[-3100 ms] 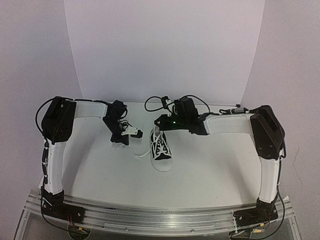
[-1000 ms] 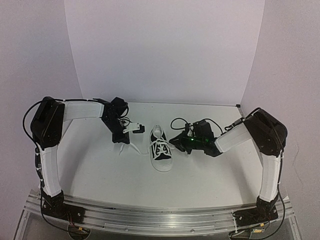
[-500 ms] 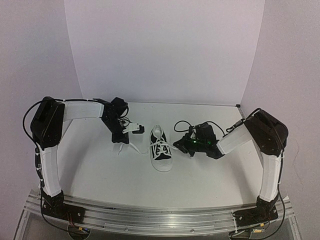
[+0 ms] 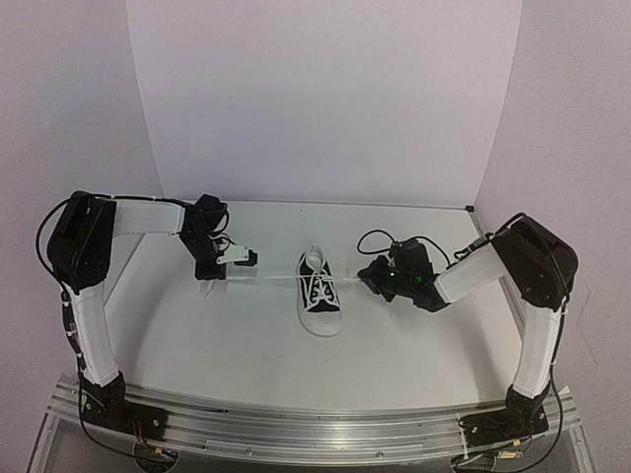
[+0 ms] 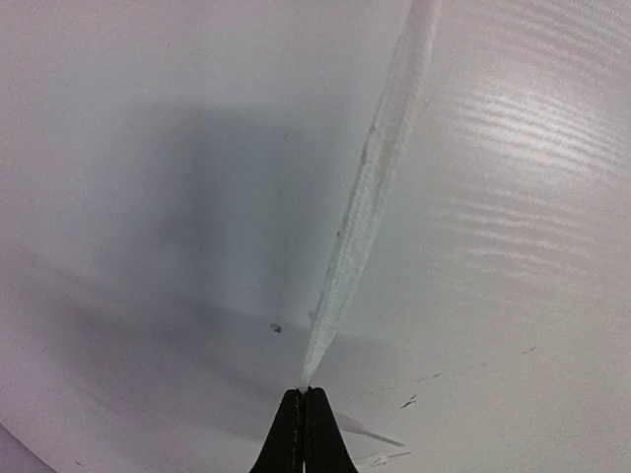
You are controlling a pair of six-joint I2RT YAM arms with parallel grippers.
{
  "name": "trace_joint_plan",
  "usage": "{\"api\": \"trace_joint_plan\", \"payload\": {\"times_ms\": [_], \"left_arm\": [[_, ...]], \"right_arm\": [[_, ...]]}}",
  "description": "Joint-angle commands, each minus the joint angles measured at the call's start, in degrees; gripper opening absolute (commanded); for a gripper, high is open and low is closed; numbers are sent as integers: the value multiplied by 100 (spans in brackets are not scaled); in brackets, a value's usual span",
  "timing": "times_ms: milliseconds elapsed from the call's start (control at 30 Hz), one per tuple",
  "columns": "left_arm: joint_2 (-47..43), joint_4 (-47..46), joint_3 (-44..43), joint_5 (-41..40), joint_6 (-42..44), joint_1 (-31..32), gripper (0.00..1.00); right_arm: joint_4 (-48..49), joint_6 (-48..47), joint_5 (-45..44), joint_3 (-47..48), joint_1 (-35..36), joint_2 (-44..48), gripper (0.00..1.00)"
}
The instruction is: Tie the shoes
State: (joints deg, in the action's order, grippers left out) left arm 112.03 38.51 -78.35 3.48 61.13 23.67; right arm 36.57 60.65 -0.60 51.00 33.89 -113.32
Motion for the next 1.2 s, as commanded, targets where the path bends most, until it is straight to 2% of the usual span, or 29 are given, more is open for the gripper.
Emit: {"api": "trace_joint_plan", "payload": {"times_ms": [0,133,300,500,633,700,767,800,867,933,1000,1033,1100,1167], "left_arm": [[-425,-190,214,-278,303,-152,0],[-529,-222,323,-291,294,-241,0],[-580,-290,371,-493,318,-333,0],[-734,-230,279,-327,299,-340,0],[-766,-37,25,-71,105,-263,0],[-785,20,-55,-13,20,-227,0],[-821,50,-75,31,-15,-200,0],[-827,51,-62,52,-33,-202,0],[-835,49,-41,64,-63,-193,0],[-843,63,-32,69,-74,-204,0],[-861,76,-30,85,-94,-199,0],[-866,88,-31,95,-108,-197,0],[-867,103,-40,116,-127,-196,0],[-861,103,-45,113,-124,-188,0]], "right_arm": [[-30,122,-637,133,-23,223,0],[-168,103,-836,202,-23,310,0],[-1153,353,-883,373,50,566,0],[-1376,674,-798,417,132,602,8],[-1485,959,-790,457,163,271,1],[-1524,767,-790,532,164,216,2],[-1526,140,-739,656,175,264,9],[-1467,-490,-604,699,179,298,14],[-1161,-1184,-218,596,74,390,21],[-1142,-1014,309,390,-223,549,28],[-1301,-592,529,189,-434,775,56],[-1623,-547,520,257,-390,860,66],[-2462,-1146,495,663,-129,966,70],[-2693,-2800,826,848,-15,1067,70]]}}
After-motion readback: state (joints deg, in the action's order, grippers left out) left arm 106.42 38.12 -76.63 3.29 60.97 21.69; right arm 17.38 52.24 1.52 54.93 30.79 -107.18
